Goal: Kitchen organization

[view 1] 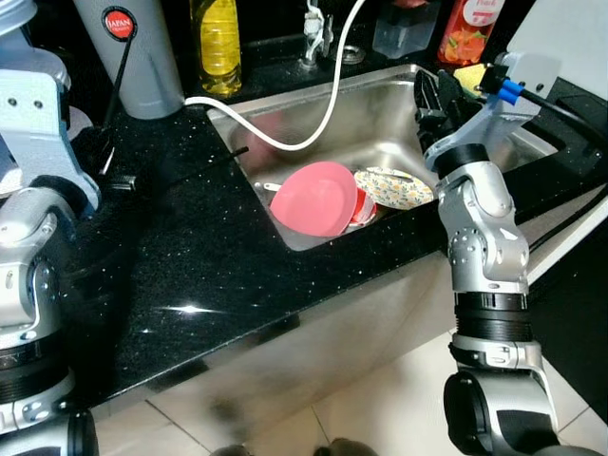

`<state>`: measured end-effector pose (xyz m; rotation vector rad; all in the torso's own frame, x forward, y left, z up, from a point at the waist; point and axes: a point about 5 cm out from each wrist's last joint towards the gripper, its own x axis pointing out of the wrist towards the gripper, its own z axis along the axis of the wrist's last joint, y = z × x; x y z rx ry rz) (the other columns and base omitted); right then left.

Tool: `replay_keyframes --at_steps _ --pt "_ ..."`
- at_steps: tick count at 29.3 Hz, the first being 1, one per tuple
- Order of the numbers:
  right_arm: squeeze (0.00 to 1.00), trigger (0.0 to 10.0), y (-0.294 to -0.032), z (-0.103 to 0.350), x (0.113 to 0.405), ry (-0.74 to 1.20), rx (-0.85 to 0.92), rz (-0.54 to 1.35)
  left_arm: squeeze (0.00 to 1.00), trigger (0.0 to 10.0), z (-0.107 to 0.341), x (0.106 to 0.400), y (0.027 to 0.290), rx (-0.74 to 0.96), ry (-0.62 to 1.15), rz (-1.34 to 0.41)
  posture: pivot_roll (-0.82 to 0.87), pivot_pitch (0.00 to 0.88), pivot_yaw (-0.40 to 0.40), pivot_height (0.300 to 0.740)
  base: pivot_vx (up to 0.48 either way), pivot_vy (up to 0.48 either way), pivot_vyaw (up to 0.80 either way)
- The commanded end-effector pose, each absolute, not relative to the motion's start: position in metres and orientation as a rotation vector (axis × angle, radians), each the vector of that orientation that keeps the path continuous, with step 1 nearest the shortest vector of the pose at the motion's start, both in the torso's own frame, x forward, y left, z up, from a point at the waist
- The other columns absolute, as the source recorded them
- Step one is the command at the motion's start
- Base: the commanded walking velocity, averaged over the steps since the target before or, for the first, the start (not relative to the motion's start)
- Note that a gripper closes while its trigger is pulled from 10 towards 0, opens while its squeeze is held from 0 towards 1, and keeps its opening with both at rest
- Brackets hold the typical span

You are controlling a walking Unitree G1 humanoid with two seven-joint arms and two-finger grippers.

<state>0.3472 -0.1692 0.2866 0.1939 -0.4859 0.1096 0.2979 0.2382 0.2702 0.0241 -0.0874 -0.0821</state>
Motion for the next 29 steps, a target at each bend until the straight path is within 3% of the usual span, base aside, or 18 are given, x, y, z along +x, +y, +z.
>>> replay_keyframes --at_steps 1,2,6,11,14,21,29 --pt "0.00 10.0 -0.168 0.289 0.345 -0.505 0.200 0.106 0.00 10.0 0.271 0.298 0.227 -0.028 -0.097 -0.169 -0.04 0.000 0.035 0.740 0.000 0.000 0.00" --pt "0.00 10.0 -0.168 0.292 0.346 -0.517 0.201 0.109 0.00 10.0 0.268 0.299 0.213 -0.094 -0.108 -0.288 -0.05 0.000 0.035 0.740 0.000 0.000 0.00" --pt "0.00 10.0 -0.169 0.294 0.345 -0.524 0.202 0.121 0.00 10.0 0.267 0.300 0.206 -0.125 -0.114 -0.344 -0.05 0.000 0.034 0.740 0.000 0.000 0.00" --pt "0.00 10.0 -0.156 0.303 0.340 -0.488 0.304 0.403 0.00 10.0 0.266 0.309 0.180 -0.057 -0.127 -0.515 -0.07 0.000 0.043 0.740 0.000 0.000 0.00" --pt "0.00 10.0 -0.152 0.304 0.338 -0.478 0.321 0.454 0.00 10.0 0.266 0.310 0.175 -0.041 -0.130 -0.548 -0.07 0.000 0.046 0.740 0.000 0.000 0.00" --pt "0.00 10.0 -0.120 0.324 0.322 -0.454 0.598 0.791 0.00 10.0 0.285 0.292 0.134 -0.135 -0.334 -0.878 -0.11 0.000 0.057 0.740 0.000 0.000 0.00" --pt "0.00 10.0 -0.118 0.321 0.320 -0.369 0.752 0.860 0.00 10.0 0.290 0.272 0.118 -0.261 -0.428 -1.015 -0.11 0.000 0.036 0.740 0.000 0.000 0.00"
